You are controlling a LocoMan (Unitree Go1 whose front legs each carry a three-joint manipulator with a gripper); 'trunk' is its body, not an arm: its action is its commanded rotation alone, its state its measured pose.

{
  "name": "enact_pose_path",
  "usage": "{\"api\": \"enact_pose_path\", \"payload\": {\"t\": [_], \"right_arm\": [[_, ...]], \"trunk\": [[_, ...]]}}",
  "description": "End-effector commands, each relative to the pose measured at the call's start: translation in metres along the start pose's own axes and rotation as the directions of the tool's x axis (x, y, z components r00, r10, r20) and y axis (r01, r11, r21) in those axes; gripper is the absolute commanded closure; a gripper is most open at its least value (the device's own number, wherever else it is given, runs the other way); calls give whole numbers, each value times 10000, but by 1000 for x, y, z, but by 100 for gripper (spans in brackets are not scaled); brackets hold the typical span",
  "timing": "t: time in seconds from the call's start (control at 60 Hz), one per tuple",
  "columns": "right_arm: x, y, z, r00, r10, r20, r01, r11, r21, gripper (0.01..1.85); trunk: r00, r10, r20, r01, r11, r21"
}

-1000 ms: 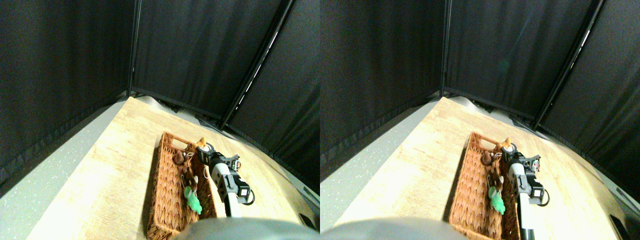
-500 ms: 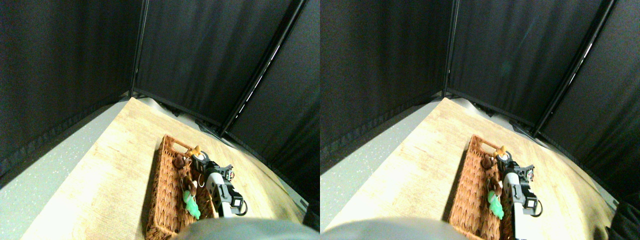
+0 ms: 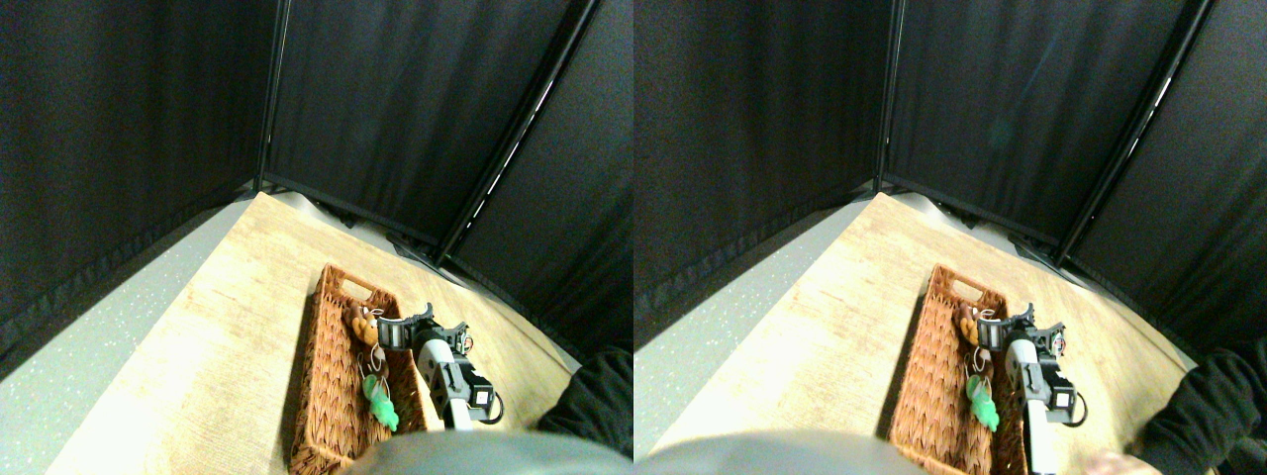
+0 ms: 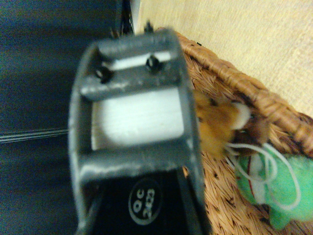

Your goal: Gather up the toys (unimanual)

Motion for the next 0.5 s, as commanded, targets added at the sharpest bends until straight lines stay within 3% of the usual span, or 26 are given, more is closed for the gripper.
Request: {"api": "enact_pose_path", "payload": {"t": [0.017, 0.15, 0.283, 0.5], "right_arm": [[0, 10, 13, 9967, 707, 397, -704, 9975, -76, 90], [1, 1, 33, 9912, 892, 978, -906, 9958, 103, 104], [-6, -7, 50, 9846, 493, 1676, -626, 9952, 749, 112], [-37, -29, 80, 9615, 345, 2726, -631, 9933, 967, 116]], "trunk": [[9999, -130, -92, 131, 9997, 192], [9989, -419, -226, 431, 9976, 534], [9964, -761, -368, 788, 9935, 816], [9867, -1434, -770, 1529, 9787, 1369]]}}
